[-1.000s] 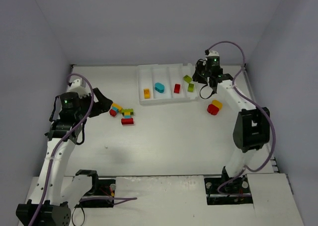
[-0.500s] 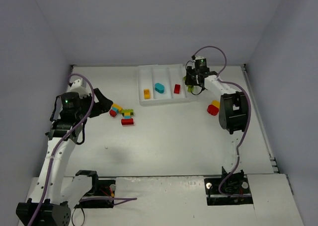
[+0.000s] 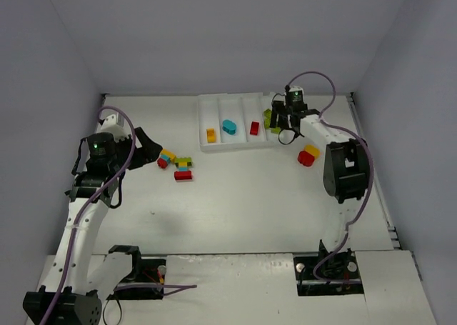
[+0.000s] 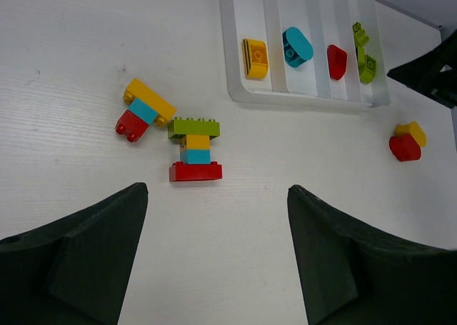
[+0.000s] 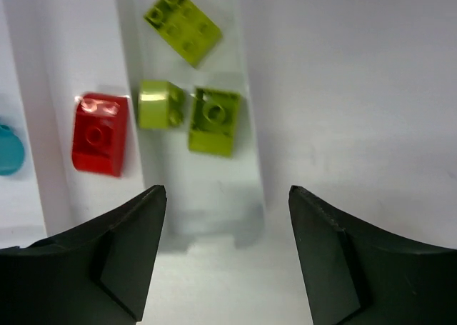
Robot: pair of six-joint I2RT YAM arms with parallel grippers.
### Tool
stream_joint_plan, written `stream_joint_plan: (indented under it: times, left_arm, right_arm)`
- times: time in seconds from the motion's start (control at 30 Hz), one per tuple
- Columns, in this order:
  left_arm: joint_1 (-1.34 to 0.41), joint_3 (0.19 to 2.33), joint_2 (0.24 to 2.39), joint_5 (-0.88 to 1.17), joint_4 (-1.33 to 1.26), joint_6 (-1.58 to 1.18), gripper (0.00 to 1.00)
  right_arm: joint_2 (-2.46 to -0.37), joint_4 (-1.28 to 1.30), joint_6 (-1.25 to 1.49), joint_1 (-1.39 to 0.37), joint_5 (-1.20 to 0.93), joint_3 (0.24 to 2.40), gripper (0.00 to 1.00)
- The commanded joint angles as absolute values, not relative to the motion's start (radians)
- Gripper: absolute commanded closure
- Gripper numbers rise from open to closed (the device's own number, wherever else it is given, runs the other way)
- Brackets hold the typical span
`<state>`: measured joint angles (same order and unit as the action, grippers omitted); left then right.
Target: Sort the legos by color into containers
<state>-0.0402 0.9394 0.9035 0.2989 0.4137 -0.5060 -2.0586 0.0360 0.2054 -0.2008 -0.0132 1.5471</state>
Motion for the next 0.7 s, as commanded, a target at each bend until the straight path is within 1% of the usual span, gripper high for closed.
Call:
stream_joint_plan:
  times: [0.0,0.07,0.1,0.13,0.17,0.2,0.33,0.67]
  left_arm:
    - [-0.046,0.982,0.897,0.310,0.360,-0.502,0.27]
    - [-0.046,0.980,0.894,0.313,0.359,-0.502,0.27]
    - [-0.046,0.982,0.893,0.314,0.360,-0.503,0.28]
    - [-0.046,0.982,0.890,0.314,0.359,-0.503,0.27]
    - [-0.046,0.980,0.890,0.316,0.359,-0.503,0.27]
    - [-0.046,0.980,0.888,0.314,0.357,-0.503,0.27]
    - [-0.048,0.980,0.887,0.316,0.357,-0.503,0.27]
    - [-0.051,0.979,0.885,0.314,0.356,-0.503,0.27]
  right_arm:
    - [-1.831,0.009,0.314,-0.157,0.123,1.432,0.34]
    - [-1.777,0.009,0.372,-0.101,0.129,1.356,0.25]
    - [-1.728,0.012,0.426,-0.080,0.121,1.291,0.11]
    - [-1.708,0.014,0.446,-0.037,0.103,1.257,0.03]
    - [-1.688,0.015,0.460,-0.022,0.103,1.227,0.00]
    - [-1.659,0.015,0.471,-0.011,0.107,1.182,0.00]
    - [-1.643,0.032,0.479,-0.005,0.150,1.124,0.00]
    - [-1.782,0.064,0.529,0.021,0.170,1.158,0.00]
